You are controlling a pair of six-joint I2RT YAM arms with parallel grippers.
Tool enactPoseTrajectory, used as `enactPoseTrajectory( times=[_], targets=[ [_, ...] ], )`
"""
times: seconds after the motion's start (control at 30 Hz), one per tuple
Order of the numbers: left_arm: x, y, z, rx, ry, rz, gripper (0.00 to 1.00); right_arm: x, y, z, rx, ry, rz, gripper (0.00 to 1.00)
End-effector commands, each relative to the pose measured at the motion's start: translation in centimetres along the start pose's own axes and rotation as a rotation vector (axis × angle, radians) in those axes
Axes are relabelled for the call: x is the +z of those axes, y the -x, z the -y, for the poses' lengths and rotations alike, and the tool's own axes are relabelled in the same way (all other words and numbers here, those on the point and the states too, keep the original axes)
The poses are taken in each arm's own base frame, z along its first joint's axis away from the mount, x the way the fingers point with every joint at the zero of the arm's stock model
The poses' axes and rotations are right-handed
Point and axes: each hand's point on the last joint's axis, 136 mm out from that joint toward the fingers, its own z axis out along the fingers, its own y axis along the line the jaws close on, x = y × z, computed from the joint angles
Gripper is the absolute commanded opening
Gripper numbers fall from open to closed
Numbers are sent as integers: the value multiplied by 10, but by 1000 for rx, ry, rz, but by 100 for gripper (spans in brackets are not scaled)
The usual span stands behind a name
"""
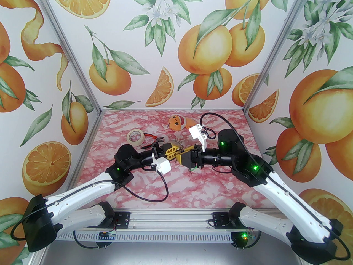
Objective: Remove the keys from the keyring
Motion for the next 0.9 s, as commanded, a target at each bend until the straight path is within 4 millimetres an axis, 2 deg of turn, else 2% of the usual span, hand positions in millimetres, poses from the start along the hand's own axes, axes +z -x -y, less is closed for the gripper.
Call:
enactPoseTrajectory(
  times=[0.0, 0.2, 0.5, 0.73, 0.87],
  targets=[
    [6, 10, -13, 49, 30, 25, 7, -11, 11, -23, -25, 81, 55, 44],
    [6, 14, -14, 50, 24, 42, 8, -14, 23, -15, -24, 61, 126, 44],
    [5, 17, -15, 48, 20, 50, 8, -1, 19, 2, 20, 30, 112, 40],
    [4, 17, -16, 62, 25, 44, 8, -14, 23, 15, 43, -34, 155, 46],
    [4, 17, -18, 71, 34, 38, 8, -19, 20, 19, 60, -53, 156, 46]
  ],
)
